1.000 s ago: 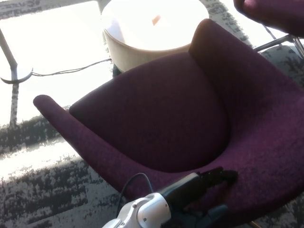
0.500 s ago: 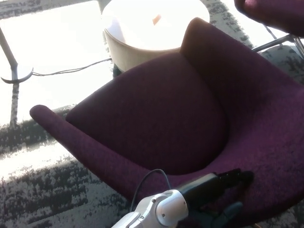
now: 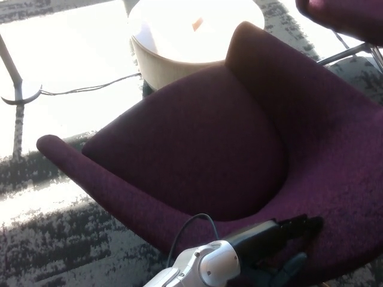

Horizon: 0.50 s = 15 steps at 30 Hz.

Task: The robot stands in front of a sofa and uses its left hand to push the left side of the sofa

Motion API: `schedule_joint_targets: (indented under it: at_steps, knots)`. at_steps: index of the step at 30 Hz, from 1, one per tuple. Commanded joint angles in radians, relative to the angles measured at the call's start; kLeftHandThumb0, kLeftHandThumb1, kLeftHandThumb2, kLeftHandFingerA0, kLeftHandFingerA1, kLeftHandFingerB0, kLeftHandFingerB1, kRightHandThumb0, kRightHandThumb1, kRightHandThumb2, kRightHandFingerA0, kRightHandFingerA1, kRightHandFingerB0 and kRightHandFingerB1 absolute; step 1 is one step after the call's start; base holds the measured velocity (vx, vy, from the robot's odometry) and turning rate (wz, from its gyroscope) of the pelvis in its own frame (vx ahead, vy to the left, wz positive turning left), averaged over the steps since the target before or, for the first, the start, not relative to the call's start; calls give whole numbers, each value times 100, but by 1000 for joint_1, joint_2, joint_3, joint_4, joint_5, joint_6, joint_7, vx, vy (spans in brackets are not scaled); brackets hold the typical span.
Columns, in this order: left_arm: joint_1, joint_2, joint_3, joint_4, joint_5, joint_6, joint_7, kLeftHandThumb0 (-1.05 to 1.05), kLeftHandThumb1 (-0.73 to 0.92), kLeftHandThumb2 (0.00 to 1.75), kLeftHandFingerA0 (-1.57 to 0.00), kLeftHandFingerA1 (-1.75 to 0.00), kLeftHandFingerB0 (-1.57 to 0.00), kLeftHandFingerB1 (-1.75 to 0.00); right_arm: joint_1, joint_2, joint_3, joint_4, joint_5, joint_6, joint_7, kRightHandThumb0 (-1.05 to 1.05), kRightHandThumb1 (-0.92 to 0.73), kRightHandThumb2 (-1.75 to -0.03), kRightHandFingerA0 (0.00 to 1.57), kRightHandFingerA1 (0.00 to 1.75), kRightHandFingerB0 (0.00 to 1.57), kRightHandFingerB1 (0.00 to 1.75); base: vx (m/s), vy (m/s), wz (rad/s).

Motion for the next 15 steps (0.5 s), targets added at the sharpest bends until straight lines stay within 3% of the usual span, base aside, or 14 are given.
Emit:
schedule_joint_targets:
  at_steps: [1,9,10,11,15]
  knots:
    - [28,-27,-23,-11,8,-45,-53,-101,92,133,-2,-37,0,-16,7,-19,-4,6,-7,10,-15,-51,-86,-67,62,42,62,40,0,0,0]
    - [52,13,8,-75,-9,7,-78,-92,81,123,-1,-32,-2,-13,-9,-19,-7,8,-4,14,-9,-51,-86,-67,62,42,62,40,0,0,0]
    - [60,18,14,-82,-11,8,-76,-94,81,121,-7,-32,-7,-12,-11,-19,-7,9,-5,15,-8,-51,-86,-67,62,42,62,40,0,0,0]
    - [62,25,20,-79,-10,-1,-70,-83,74,118,-1,-36,0,-20,-15,-22,-7,9,-5,15,-5,-51,-86,-67,62,42,62,40,0,0,0]
    - [104,59,34,-117,-22,-1,-92,-85,74,112,-5,-40,-2,-27,2,-26,-8,10,-5,9,-8,-51,-86,-67,62,42,62,40,0,0,0]
